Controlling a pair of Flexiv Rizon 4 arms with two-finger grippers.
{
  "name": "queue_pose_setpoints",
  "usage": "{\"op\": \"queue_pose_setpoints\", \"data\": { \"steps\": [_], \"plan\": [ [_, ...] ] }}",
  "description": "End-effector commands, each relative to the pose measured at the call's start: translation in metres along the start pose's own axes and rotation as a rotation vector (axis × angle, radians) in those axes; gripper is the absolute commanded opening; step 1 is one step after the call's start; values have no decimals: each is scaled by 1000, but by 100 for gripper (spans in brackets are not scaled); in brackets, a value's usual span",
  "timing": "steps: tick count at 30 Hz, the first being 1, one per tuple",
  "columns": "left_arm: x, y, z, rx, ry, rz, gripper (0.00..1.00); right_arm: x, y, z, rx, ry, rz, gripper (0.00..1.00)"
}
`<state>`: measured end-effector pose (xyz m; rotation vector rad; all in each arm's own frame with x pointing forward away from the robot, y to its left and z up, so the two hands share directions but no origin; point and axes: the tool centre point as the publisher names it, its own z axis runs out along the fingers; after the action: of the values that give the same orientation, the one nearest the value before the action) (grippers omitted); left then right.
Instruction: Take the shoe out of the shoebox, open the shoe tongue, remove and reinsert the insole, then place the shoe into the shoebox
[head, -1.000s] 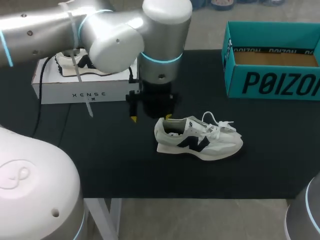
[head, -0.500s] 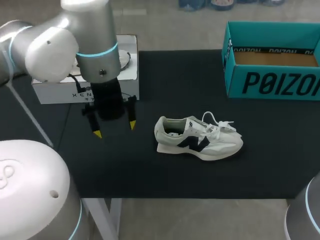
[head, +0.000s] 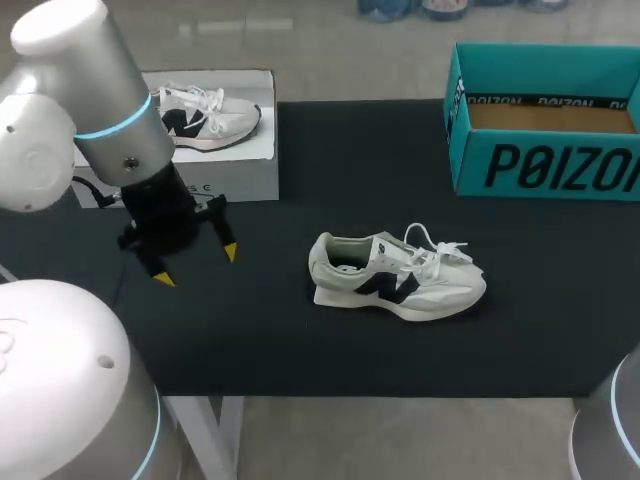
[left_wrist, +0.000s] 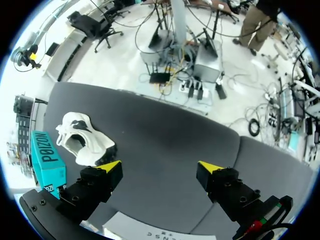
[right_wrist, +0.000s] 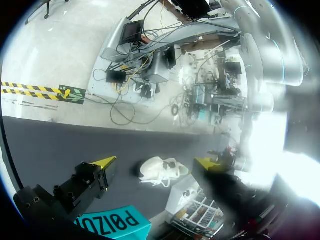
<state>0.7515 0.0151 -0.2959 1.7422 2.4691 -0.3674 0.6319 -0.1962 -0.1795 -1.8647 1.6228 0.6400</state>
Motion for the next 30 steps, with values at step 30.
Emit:
{"op": "queue_pose_setpoints", "data": {
  "steps": [30],
  "plan": [
    [24, -1, 25, 892, -785, -766, 100, -2, 8, 1, 363, 6, -1, 100]
  ]
}}
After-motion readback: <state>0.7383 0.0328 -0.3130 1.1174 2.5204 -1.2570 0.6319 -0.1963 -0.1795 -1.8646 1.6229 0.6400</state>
